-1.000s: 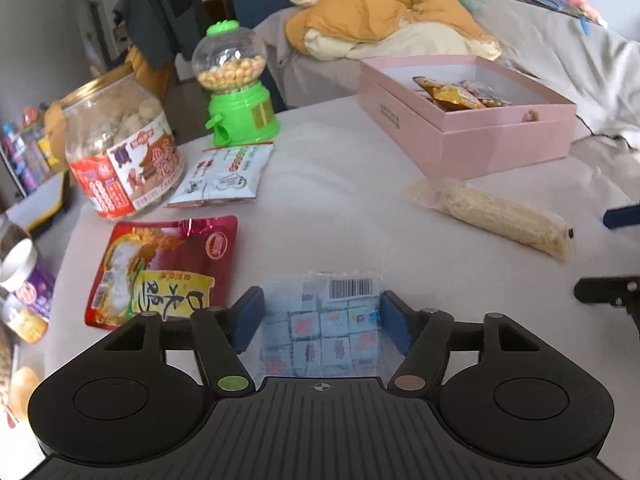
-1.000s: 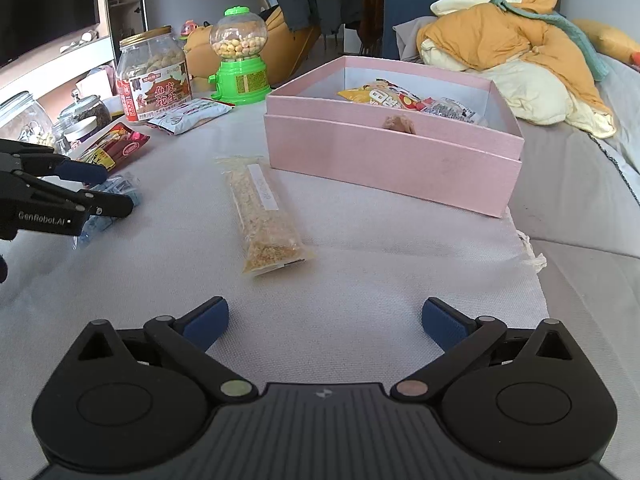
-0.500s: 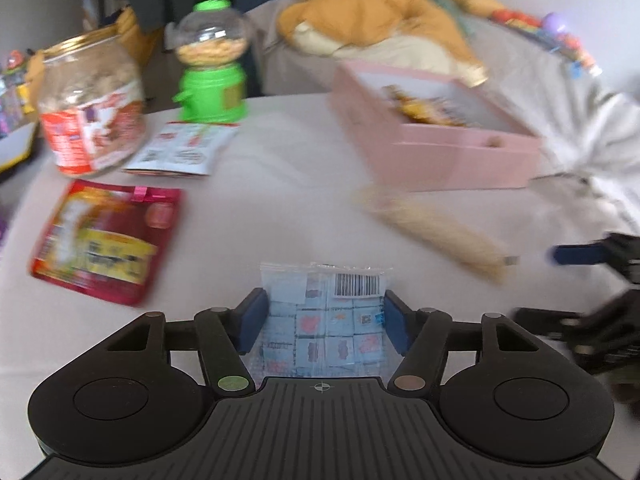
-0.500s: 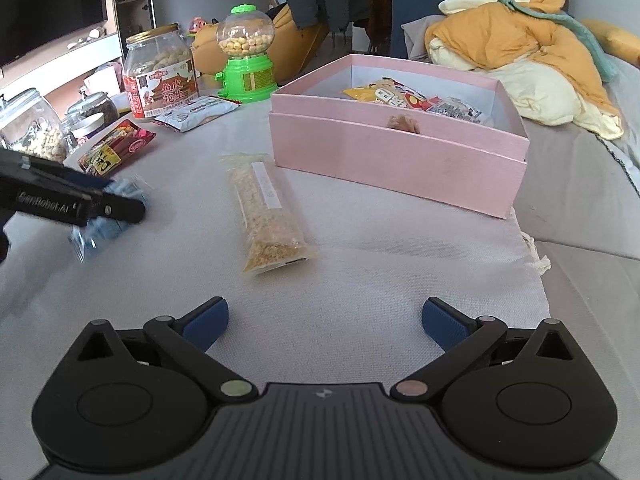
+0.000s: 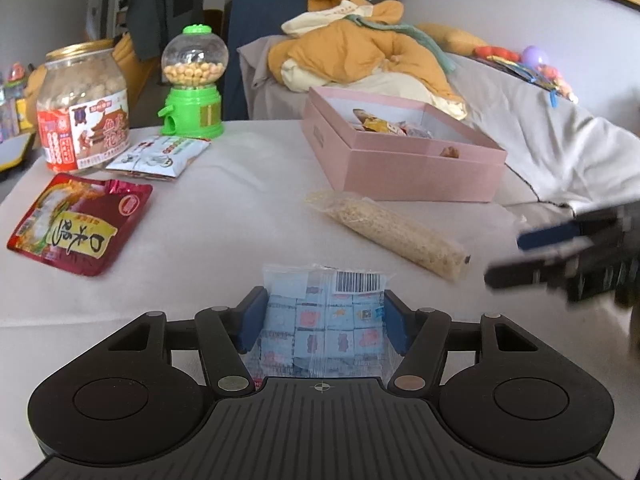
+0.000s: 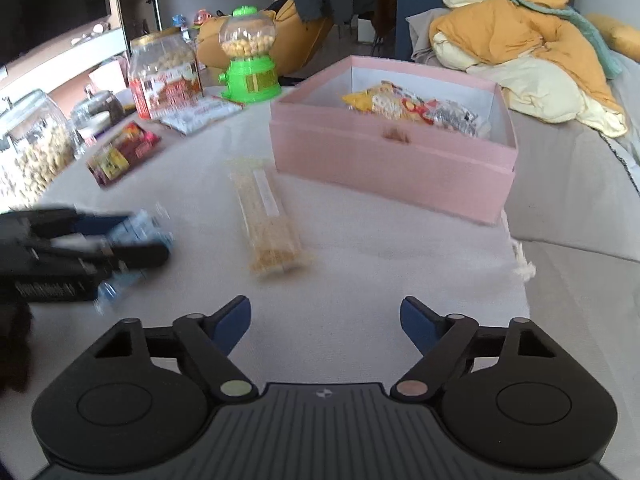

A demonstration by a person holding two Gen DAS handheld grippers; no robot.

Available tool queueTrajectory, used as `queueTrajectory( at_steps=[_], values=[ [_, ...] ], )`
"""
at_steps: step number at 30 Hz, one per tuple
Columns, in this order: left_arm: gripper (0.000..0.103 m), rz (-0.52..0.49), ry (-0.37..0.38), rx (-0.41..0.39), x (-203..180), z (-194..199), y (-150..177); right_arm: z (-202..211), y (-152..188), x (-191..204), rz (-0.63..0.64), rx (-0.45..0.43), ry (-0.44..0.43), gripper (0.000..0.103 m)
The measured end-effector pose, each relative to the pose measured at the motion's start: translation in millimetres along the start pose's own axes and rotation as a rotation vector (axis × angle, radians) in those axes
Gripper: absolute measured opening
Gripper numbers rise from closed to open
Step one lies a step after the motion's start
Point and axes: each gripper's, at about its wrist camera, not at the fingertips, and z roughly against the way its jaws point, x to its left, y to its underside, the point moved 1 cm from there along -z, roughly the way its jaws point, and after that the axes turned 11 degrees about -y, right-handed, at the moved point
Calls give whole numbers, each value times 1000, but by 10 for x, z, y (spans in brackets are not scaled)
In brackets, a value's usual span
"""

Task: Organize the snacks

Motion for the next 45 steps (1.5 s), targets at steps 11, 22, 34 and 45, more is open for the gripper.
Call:
queueTrajectory(
  at_steps=[11,22,34,45],
  values=[
    [67,8,2,-7,22,8,27,-672,-756,179,-25,106,-77,44],
    [67,34,24,-10,78,19,38,-607,-762,477,59,196,-97,28],
    [66,-34,-23,-14,-25,49,51,827,-516,162,18,-63,-54,28],
    [65,-37,54,-125,-583,243,-1103,1008,-181,-202,-14,-175,-74,28]
  ],
)
